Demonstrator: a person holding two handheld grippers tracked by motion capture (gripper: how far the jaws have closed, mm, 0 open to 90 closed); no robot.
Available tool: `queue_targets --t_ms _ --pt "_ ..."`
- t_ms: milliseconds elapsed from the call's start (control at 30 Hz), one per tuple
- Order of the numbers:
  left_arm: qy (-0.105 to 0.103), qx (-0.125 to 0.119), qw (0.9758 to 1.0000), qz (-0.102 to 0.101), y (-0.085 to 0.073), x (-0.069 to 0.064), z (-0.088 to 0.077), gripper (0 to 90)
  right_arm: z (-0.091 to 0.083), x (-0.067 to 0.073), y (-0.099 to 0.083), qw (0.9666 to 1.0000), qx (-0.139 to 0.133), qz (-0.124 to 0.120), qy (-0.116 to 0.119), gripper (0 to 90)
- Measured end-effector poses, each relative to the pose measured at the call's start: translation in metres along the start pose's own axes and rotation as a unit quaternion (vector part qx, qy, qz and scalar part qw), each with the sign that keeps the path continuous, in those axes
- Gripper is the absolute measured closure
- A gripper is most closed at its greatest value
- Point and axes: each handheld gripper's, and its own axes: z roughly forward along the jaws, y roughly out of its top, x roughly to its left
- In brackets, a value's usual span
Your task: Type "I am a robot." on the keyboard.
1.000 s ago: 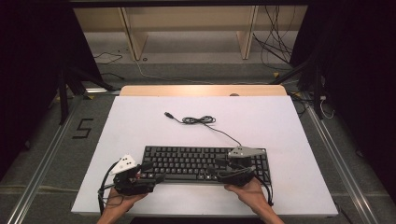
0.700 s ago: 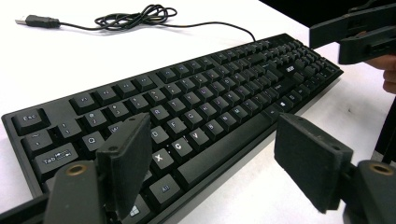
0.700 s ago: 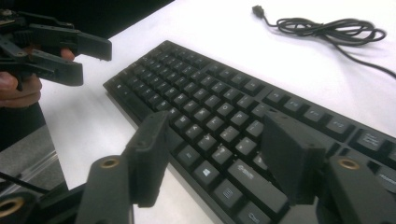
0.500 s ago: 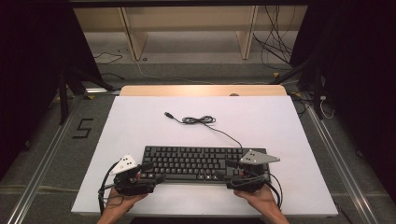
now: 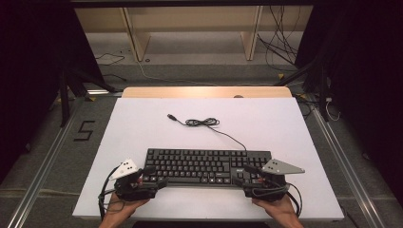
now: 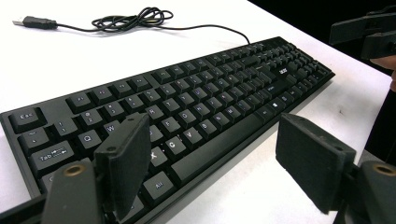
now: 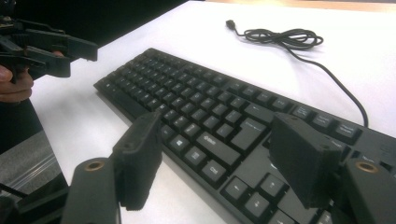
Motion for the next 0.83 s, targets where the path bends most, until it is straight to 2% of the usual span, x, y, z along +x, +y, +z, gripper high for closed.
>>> queue_targets --t_ms 267,467,833 --pt "0.001 0.000 1.0000 -0.001 -0.0001 0.0014 -0.0008 25.6 -0.0045 -0.0015 -0.0037 1.0000 -0.002 0.002 -0.006 33.4" --pt "0.000 -0.003 1.0000 -0.001 -0.0001 0.0016 -0.0005 24.7 -0.0046 -0.0013 -0.0032 1.0000 0.000 0.002 -0.008 27.4" --pt "0.000 -0.003 1.0000 -0.002 -0.0002 0.0016 0.0003 24.3 -0.0038 -0.0012 -0.0030 0.9999 0.001 0.002 -0.013 26.5"
